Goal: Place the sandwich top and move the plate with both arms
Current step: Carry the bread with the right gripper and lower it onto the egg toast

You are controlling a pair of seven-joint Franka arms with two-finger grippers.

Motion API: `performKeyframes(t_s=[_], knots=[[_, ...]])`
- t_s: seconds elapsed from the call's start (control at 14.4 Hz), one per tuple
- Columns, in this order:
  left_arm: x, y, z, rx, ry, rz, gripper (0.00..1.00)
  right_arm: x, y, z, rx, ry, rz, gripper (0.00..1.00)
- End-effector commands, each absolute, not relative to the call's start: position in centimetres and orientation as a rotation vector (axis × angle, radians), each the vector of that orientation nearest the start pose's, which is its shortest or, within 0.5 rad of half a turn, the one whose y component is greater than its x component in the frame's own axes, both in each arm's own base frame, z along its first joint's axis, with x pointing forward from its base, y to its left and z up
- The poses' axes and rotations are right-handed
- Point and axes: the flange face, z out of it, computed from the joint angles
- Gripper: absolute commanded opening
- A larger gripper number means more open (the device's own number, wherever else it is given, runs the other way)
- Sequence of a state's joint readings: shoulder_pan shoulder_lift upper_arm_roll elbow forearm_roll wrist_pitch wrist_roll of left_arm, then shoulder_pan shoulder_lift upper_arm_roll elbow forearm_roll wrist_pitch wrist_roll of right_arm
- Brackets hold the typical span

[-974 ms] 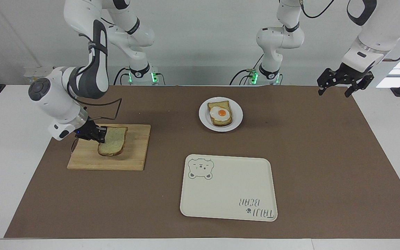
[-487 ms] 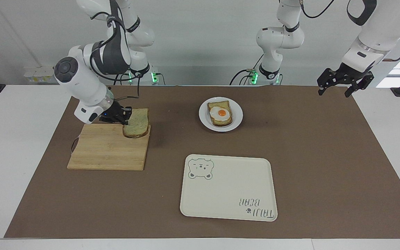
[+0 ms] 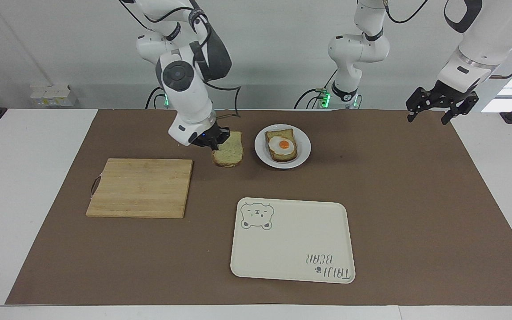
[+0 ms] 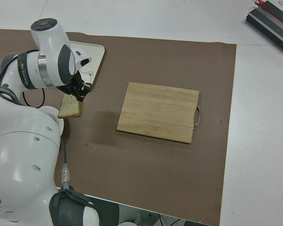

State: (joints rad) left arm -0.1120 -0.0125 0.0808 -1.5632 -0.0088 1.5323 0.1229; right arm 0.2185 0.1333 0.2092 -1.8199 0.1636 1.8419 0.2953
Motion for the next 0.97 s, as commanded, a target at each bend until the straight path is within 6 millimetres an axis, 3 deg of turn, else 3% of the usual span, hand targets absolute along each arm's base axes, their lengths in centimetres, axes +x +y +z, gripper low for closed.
performKeyframes(t_s=[0.0,0.21,0.35,0.63,0.9], knots=[[54.9,-1.5,63.5,-3.127,0.242,0.046,1.0,50.8,30.3,44.1,-2.96,-0.035,0.198,0.0],[54.8,-1.5,63.6,-3.127,0.242,0.044,1.0,48.1,37.6,41.7,-2.916,0.006,0.179,0.0],[54.8,-1.5,63.6,-3.127,0.242,0.044,1.0,46.2,40.8,39.9,-2.92,-0.004,0.201,0.0],[54.8,-1.5,63.6,-3.127,0.242,0.044,1.0,44.4,40.8,37.8,-2.948,-0.081,0.258,0.0],[54.8,-1.5,63.6,-3.127,0.242,0.044,1.0,44.6,40.8,35.7,-2.943,-0.124,0.25,0.0]])
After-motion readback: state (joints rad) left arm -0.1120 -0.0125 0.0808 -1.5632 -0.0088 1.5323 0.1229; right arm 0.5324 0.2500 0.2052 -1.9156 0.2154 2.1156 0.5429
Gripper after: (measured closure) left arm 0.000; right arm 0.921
